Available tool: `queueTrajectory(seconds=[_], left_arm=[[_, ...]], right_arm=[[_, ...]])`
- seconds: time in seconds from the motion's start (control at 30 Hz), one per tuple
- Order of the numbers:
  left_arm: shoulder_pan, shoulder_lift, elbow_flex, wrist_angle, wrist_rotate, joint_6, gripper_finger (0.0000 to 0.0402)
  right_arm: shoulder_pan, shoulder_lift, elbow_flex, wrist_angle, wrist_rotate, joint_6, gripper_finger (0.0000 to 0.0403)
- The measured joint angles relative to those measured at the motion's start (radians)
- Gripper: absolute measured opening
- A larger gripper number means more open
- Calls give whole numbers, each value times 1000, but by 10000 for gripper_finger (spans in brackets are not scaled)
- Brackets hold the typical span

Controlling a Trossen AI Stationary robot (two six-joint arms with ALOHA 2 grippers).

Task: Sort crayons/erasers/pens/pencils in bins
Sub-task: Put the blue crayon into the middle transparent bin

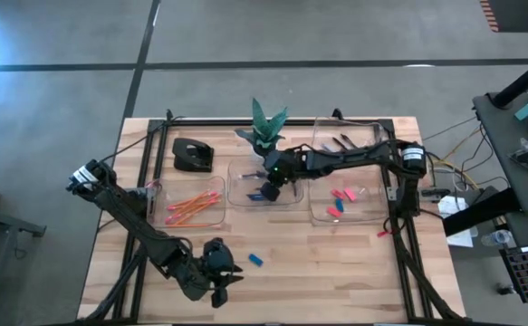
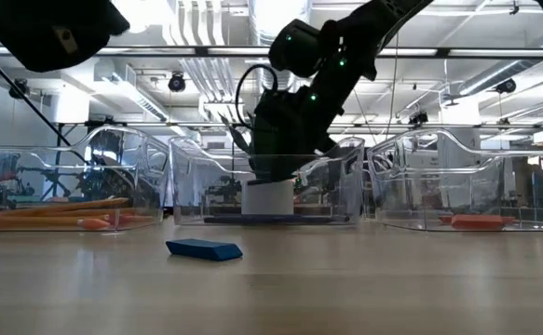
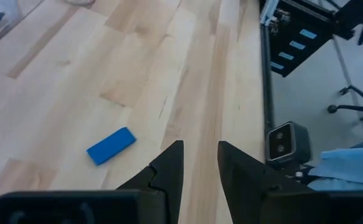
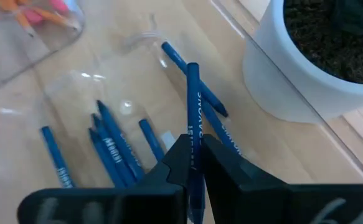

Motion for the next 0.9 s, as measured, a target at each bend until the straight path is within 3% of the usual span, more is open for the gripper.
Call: queueTrajectory(seconds=[0.3,0.57,0.9], left_arm=[[0,0,-45,0,-9,-34,85],[0,0,-49,0,-9,-56,85],[0,0,-48,1,-8,-58,85]], right_arm=[[21,5,0,-2,-3,-9,29],[81,7,-2,-4,-14,-121,30],[87,41,-2,-5,-7,-37,31]])
